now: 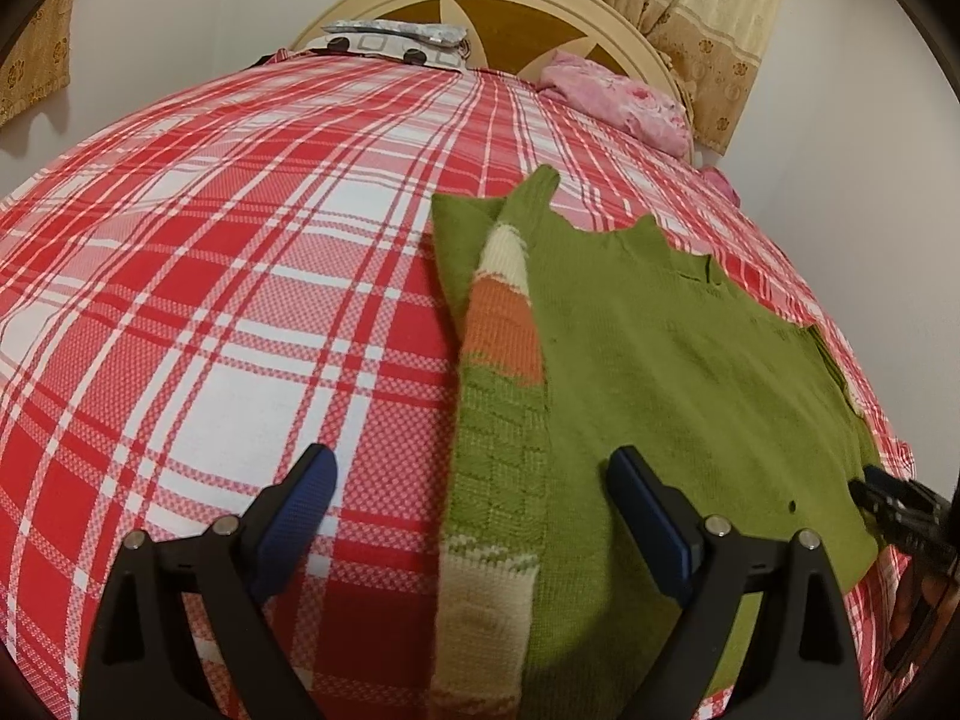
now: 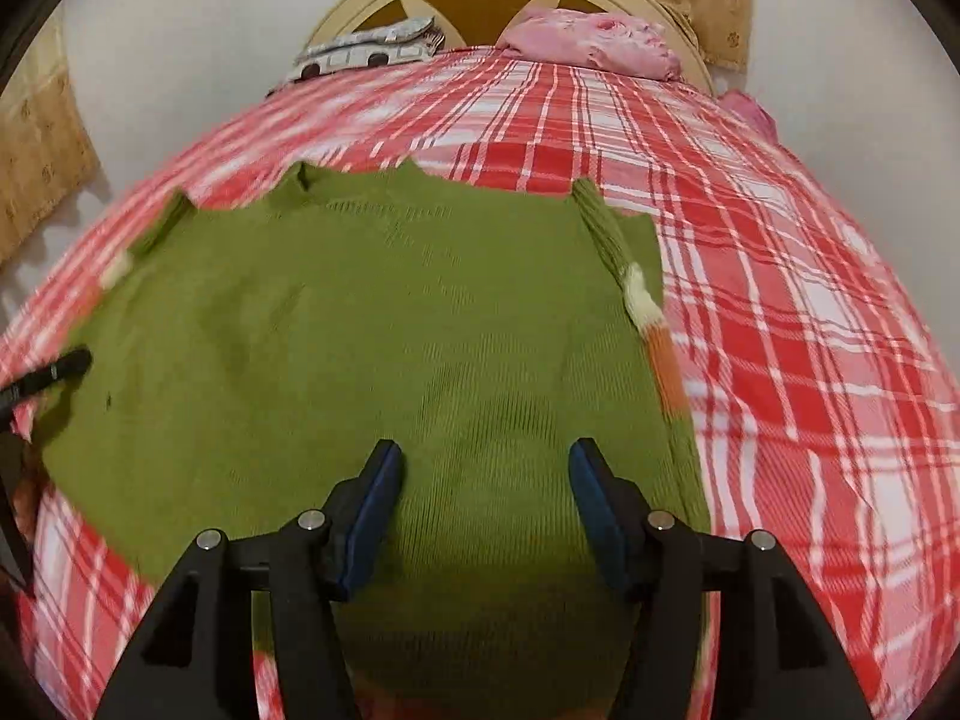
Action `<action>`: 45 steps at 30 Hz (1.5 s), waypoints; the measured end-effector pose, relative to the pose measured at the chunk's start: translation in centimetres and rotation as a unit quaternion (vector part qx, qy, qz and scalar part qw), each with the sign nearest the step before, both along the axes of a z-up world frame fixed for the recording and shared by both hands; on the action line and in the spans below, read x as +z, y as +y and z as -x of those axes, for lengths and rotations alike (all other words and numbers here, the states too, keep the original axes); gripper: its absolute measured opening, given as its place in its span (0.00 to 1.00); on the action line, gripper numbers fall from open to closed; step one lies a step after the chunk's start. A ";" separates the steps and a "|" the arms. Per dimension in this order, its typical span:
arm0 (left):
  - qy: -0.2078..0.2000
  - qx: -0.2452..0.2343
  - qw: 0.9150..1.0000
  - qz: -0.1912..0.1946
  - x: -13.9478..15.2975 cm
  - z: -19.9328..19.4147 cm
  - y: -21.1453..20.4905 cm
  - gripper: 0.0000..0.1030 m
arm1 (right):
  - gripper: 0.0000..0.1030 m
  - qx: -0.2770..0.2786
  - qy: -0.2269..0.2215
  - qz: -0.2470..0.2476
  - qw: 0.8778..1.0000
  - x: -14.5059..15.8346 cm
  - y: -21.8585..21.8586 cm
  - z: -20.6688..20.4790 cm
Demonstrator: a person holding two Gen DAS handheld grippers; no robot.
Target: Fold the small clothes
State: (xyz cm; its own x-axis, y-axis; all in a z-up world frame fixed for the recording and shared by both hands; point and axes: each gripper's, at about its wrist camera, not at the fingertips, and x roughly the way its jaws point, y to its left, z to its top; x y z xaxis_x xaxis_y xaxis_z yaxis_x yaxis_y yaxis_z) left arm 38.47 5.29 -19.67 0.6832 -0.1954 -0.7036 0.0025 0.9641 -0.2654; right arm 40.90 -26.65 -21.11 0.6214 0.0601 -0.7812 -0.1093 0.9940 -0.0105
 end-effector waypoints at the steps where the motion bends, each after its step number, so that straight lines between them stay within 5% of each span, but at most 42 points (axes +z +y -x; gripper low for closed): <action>1: 0.000 0.000 1.000 0.001 0.0 0.0 0.0 0.92 | 0.57 0.000 -0.003 0.006 1.000 -0.1 0.0 0.6; 16: 0.015 -0.033 0.999 0.000 0.2 1.5 0.4 0.96 | 0.58 -0.023 -0.004 0.025 0.999 0.9 0.6 4.5; 21: 0.008 -0.033 0.999 0.027 1.2 3.2 3.2 0.96 | 0.58 0.024 -0.021 0.053 0.998 2.6 3.7 6.4; 26: 0.002 -0.010 1.000 0.015 2.2 3.1 6.1 0.96 | 0.58 0.086 -0.050 0.056 0.993 4.5 8.6 7.1; 35: 0.000 -0.001 1.000 0.003 3.7 1.5 8.7 0.96 | 0.58 0.212 -0.081 0.077 0.971 4.7 20.1 7.3; 45: -0.005 -0.073 0.996 0.048 3.5 -2.2 6.8 0.96 | 0.58 0.275 -0.073 0.098 0.954 2.9 26.9 7.6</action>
